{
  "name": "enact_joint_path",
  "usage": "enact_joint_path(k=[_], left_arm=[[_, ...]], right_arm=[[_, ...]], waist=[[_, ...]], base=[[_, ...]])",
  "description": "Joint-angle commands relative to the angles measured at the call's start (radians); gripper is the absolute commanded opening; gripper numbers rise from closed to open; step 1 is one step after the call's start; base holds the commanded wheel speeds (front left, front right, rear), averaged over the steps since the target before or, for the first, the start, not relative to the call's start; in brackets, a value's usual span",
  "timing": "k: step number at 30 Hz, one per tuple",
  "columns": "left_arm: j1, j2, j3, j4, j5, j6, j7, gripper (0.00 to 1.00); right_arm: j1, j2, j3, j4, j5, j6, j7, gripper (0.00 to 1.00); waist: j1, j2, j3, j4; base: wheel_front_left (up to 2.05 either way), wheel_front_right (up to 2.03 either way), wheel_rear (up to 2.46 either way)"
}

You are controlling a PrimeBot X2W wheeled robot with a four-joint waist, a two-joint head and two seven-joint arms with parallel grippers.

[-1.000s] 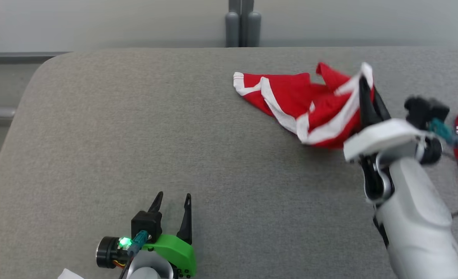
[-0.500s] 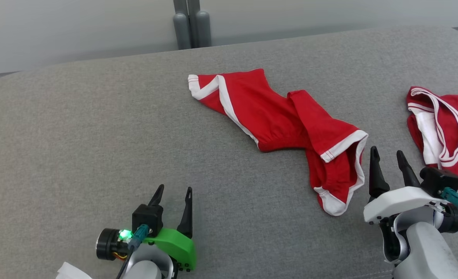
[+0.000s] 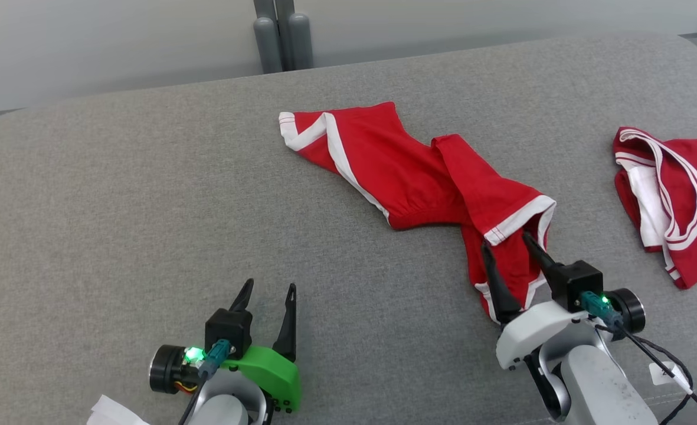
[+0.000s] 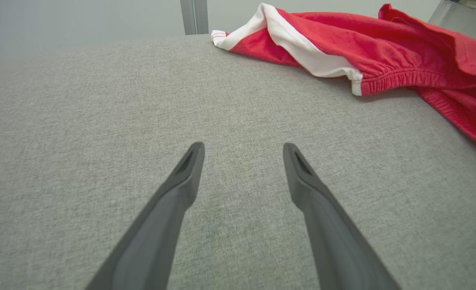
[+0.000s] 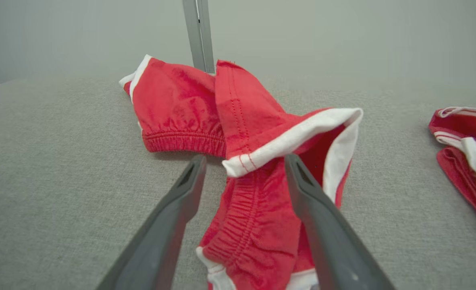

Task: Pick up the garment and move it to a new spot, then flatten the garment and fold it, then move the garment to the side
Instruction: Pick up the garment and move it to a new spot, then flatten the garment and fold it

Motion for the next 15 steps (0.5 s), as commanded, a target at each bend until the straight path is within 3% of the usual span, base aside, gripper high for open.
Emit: enact_joint_path(k=[1, 10, 12, 13, 14, 15], left_arm=[[0.008, 0.004, 0.000, 0.002, 0.003, 0.000, 0.000, 1.00], [0.012, 0.004, -0.002, -0.001, -0.001, 0.002, 0.000, 1.00], [0.014, 0.004, 0.002, -0.003, 0.001, 0.001, 0.000, 1.00], [0.014, 0.004, 0.003, -0.004, 0.001, 0.001, 0.000, 1.00], [0.015, 0.004, 0.004, -0.003, 0.001, 0.002, 0.000, 1.00], [0.016, 0.004, 0.005, -0.003, 0.001, 0.002, 0.000, 1.00]], right_arm=[[-0.003, -0.003, 0.007, 0.018, 0.007, 0.000, -0.003, 1.00], [-0.056, -0.003, -0.024, 0.099, 0.088, 0.000, -0.003, 1.00], [-0.066, -0.003, -0.026, 0.105, 0.104, 0.000, -0.003, 0.91], [-0.069, -0.003, -0.025, 0.104, 0.109, 0.000, -0.003, 0.43], [-0.071, -0.003, -0.025, 0.102, 0.120, 0.000, -0.003, 0.18], [-0.072, -0.003, -0.024, 0.096, 0.122, 0.000, -0.003, 0.02]], waist=[[0.0000, -0.0001, -0.001, 0.013], [0.0000, -0.0001, 0.006, 0.044], [0.0000, -0.0001, 0.010, 0.048], [0.0000, -0.0001, 0.011, 0.049], [0.0000, -0.0001, 0.012, 0.050], [0.0000, -0.0001, 0.013, 0.051]], base=[[0.00, 0.00, 0.00], [0.00, 0.00, 0.00], [0.00, 0.00, 0.00], [0.00, 0.00, 0.00], [0.00, 0.00, 0.00], [0.00, 0.00, 0.00]])
